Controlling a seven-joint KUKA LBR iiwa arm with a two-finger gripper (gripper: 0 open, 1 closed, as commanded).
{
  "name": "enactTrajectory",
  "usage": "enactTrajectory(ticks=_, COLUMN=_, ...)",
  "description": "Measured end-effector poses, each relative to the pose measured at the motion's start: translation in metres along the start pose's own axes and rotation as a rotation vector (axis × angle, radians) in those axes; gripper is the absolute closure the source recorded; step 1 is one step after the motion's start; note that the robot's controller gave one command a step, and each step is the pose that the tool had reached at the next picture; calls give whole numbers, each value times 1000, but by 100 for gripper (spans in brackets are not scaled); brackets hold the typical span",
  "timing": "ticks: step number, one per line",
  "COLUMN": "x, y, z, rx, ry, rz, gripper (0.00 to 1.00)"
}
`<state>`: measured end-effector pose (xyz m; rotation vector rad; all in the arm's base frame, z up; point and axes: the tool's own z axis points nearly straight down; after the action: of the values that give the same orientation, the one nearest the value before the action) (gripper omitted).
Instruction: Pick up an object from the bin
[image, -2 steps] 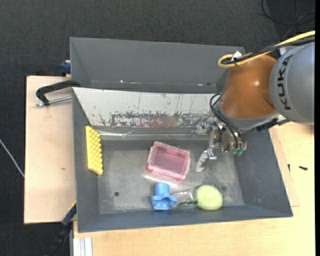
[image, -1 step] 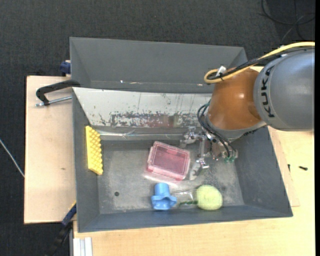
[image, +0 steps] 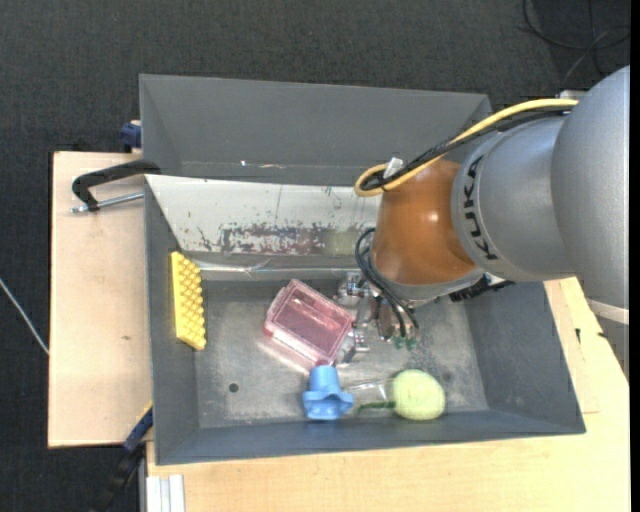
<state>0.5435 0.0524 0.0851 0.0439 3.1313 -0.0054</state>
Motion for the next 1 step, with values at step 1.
enactTrajectory(ticks=1, x=0, y=0, z=0, rx=0, ry=0, rz=0, gripper=100)
